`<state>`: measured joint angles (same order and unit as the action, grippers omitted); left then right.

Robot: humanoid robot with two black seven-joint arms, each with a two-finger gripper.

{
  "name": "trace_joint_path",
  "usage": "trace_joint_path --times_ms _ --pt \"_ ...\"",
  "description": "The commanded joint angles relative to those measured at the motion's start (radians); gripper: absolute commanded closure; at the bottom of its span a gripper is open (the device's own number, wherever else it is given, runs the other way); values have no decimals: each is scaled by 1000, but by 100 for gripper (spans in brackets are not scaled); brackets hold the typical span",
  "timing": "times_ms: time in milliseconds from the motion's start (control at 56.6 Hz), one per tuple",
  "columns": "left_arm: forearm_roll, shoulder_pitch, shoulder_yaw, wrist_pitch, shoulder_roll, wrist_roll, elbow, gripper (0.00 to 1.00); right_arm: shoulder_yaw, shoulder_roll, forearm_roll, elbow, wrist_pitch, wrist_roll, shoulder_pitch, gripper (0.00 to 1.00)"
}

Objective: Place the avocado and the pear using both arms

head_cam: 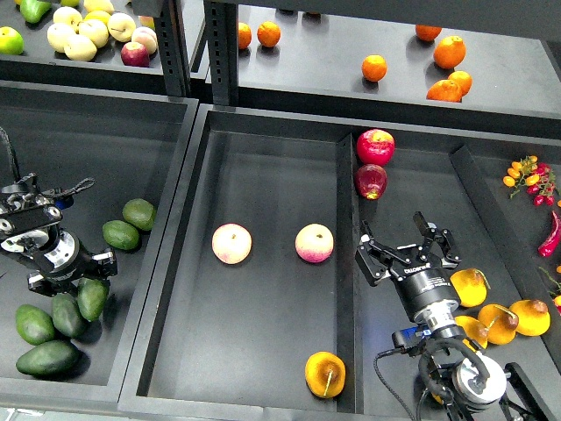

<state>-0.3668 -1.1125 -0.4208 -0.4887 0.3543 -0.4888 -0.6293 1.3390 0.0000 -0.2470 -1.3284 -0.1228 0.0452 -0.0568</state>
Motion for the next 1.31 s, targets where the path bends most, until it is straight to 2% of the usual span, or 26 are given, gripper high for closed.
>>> trace_joint_path --times_ms 0,406,424,601,742,1024,1166,1289 --pt "-1 8 13 0 -12 0 6 62 0 0 0 0 0 -1 0 0" --pt "-37 25 16 0 -44 0 29 45 0 0 0 0 0 1 0 0" --pt "-38 25 16 0 -49 0 33 41 0 0 0 0 0 1 0 0" --pt "-38 23 16 0 -54 0 33 32 -1 0 0 0 0 -1 0 0" --pt "-40 19 24 0 -58 0 33 20 -1 0 0 0 0 1 0 0" --pt "-37 -24 57 0 -49 0 20 7 -17 0 0 2 2 1 0 0" --pt "-35 -49 172 0 0 0 34 3 -23 0 0 2 2 1 0 0" --pt "-20 -47 344 0 68 0 36 2 -40 0 0 5 2 1 0 0"
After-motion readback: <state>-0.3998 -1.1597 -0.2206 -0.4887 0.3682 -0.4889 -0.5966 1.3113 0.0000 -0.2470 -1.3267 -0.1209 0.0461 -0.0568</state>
